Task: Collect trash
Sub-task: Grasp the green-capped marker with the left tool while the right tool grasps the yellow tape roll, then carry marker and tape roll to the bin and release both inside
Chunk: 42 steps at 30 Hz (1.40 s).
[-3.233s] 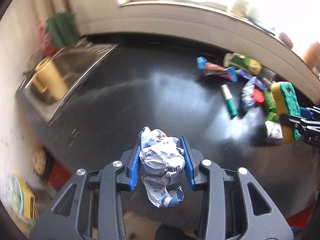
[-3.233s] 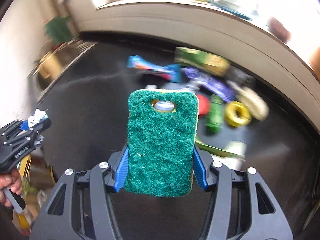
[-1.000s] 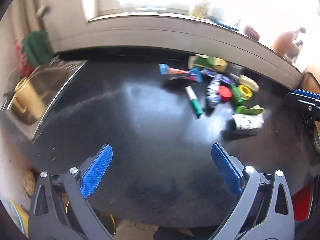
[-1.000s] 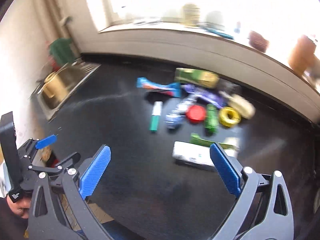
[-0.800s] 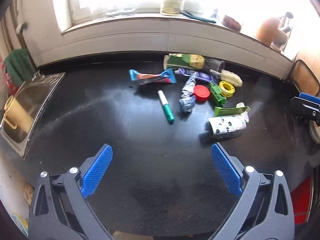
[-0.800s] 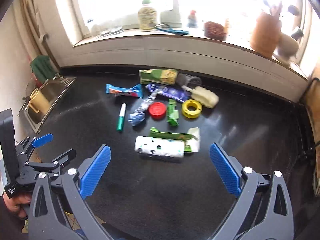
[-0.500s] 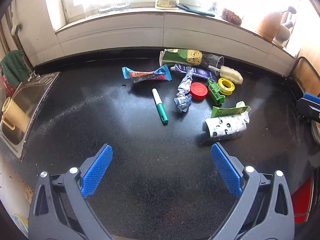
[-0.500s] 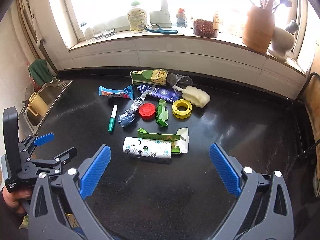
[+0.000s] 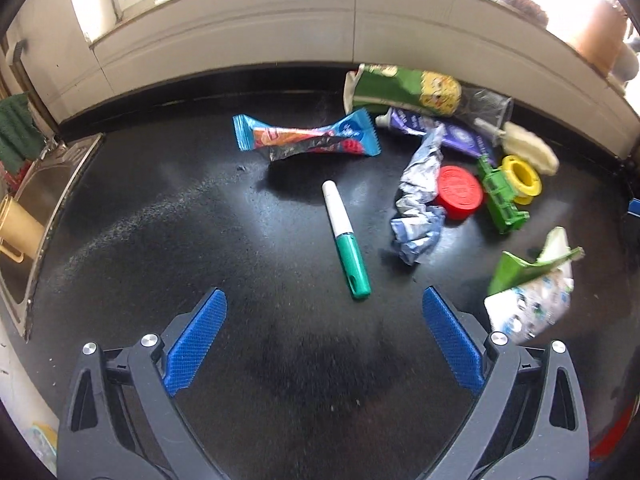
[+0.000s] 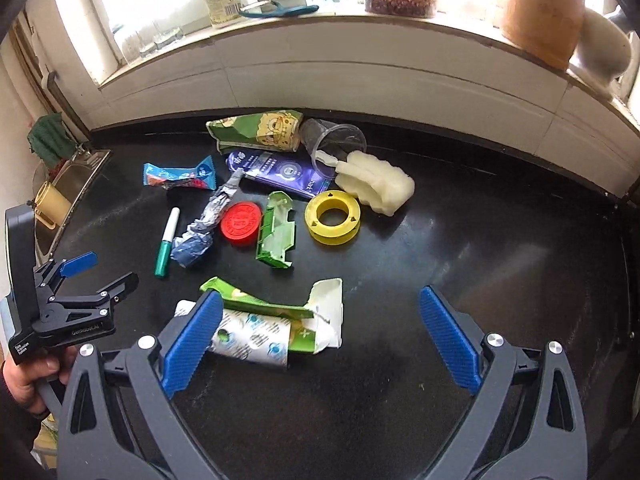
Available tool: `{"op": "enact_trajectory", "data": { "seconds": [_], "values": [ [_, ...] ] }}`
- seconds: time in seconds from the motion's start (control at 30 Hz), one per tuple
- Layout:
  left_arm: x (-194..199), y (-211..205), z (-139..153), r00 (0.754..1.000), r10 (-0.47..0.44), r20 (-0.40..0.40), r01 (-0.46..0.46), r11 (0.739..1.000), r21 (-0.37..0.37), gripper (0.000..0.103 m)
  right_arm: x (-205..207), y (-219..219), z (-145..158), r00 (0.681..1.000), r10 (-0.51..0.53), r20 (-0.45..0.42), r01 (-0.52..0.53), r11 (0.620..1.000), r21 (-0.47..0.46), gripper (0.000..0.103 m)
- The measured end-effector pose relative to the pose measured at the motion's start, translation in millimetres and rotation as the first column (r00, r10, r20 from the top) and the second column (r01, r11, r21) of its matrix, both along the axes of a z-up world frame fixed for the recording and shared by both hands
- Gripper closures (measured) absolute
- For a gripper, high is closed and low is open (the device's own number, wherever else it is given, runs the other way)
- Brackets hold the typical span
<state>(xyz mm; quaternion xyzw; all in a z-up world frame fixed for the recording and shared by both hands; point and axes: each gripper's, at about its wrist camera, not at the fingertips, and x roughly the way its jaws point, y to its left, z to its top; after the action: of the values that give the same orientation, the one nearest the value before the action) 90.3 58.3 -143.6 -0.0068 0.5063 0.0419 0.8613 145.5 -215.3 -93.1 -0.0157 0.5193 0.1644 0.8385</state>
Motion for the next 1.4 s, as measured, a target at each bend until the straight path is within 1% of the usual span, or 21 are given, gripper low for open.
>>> {"op": "enact_trajectory", "data": {
  "seconds": [0.1, 0.17, 0.23, 0.27, 0.37, 0.5, 0.53, 0.57, 0.6, 0.63, 0.67, 0.7, 0.73, 0.77, 0.8, 0.93, 1.07, 1.23, 1.3, 1.4],
  "values": [
    [15, 6, -20, 0.999, 0.022, -0.027, -0.022, 1.000, 0.002, 0.008, 31, 7, -31, 0.998, 0.023, -0.051, -0.025, 0.999, -0.044, 0.009],
    [22, 11, -31, 0.998, 0.032, -0.047, -0.033, 0.999, -0.018, 0.013, 49, 10, -51, 0.995, 0.038, -0.089, -0.044, 0.997, -0.065, 0.011],
    [30, 15, -41, 0.997, 0.037, -0.067, -0.039, 0.999, -0.021, 0.018, 60, 13, -66, 0.993, 0.048, -0.106, -0.058, 0.994, -0.093, 0.012],
    [32, 15, -42, 0.998, 0.038, -0.059, -0.039, 0.999, -0.012, 0.018, 66, 15, -75, 0.992, 0.058, -0.115, -0.070, 0.992, -0.106, 0.013],
    [37, 12, -44, 0.999, 0.022, -0.034, -0.022, 1.000, -0.003, 0.020, 76, 18, -90, 0.990, 0.071, -0.121, -0.086, 0.989, -0.118, 0.014],
    [42, 11, -44, 0.999, 0.043, -0.002, -0.043, 0.999, -0.003, 0.026, 85, 26, -93, 0.992, 0.090, -0.089, -0.101, 0.986, -0.130, 0.017],
    [43, 11, -44, 0.999, 0.050, 0.005, -0.050, 0.999, -0.002, 0.032, 86, 28, -93, 0.992, 0.093, -0.081, -0.103, 0.987, -0.127, 0.019],
    [44, 10, -43, 0.999, 0.051, 0.013, -0.051, 0.999, 0.000, 0.038, 88, 32, -93, 0.993, 0.099, -0.070, -0.108, 0.985, -0.132, 0.020],
    [46, 10, -43, 0.999, 0.047, 0.016, -0.047, 0.999, 0.002, 0.040, 89, 35, -93, 0.993, 0.104, -0.062, -0.112, 0.984, -0.138, 0.020],
    [47, 8, -42, 0.999, 0.040, 0.021, -0.040, 0.999, 0.003, 0.048, 89, 39, -92, 0.992, 0.113, -0.048, -0.119, 0.983, -0.137, 0.025],
    [48, 7, -41, 0.999, 0.034, 0.024, -0.034, 0.999, 0.003, 0.057, 90, 42, -90, 0.993, 0.116, -0.038, -0.120, 0.984, -0.135, 0.038],
    [49, 5, -40, 0.999, 0.022, 0.025, -0.022, 1.000, 0.004, 0.062, 90, 45, -88, 0.992, 0.118, -0.036, -0.121, 0.984, -0.130, 0.045],
    [50, 4, -39, 1.000, 0.013, 0.023, -0.014, 1.000, 0.007, 0.075, 92, 47, -87, 0.992, 0.117, -0.038, -0.121, 0.983, -0.136, 0.048],
    [51, 3, -39, 1.000, 0.003, 0.017, -0.003, 1.000, 0.009, 0.085, 91, 50, -86, 0.992, 0.117, -0.045, -0.122, 0.983, -0.137, 0.048],
    [52, 2, -38, 1.000, 0.001, 0.010, -0.001, 1.000, 0.011, 0.090, 91, 50, -85, 0.992, 0.113, -0.050, -0.119, 0.984, -0.130, 0.048],
    [52, 7, -35, 1.000, 0.017, -0.012, -0.017, 1.000, 0.001, 0.090, 84, 49, -70, 0.994, 0.101, -0.045, -0.105, 0.988, -0.110, 0.048],
    [41, 10, -14, 1.000, 0.014, 0.004, -0.014, 1.000, -0.004, 0.090, 66, 43, -39, 0.997, 0.075, -0.021, -0.076, 0.994, -0.083, 0.048],
    [14, -1, 17, 0.999, -0.007, 0.031, 0.007, 1.000, 0.008, 0.090, 28, 30, 2, 0.999, 0.047, 0.014, -0.046, 0.998, -0.049, 0.048],
    [0, -6, 26, 1.000, -0.008, 0.022, 0.008, 1.000, -0.005, 0.090, 13, 18, 13, 0.999, 0.041, 0.024, -0.040, 0.998, -0.038, 0.048],
    [-25, -10, 35, 1.000, -0.011, 0.019, 0.011, 0.999, -0.032, 0.090, -16, 11, 23, 0.998, 0.041, 0.037, -0.040, 0.998, -0.040, 0.048]
  ]
}}
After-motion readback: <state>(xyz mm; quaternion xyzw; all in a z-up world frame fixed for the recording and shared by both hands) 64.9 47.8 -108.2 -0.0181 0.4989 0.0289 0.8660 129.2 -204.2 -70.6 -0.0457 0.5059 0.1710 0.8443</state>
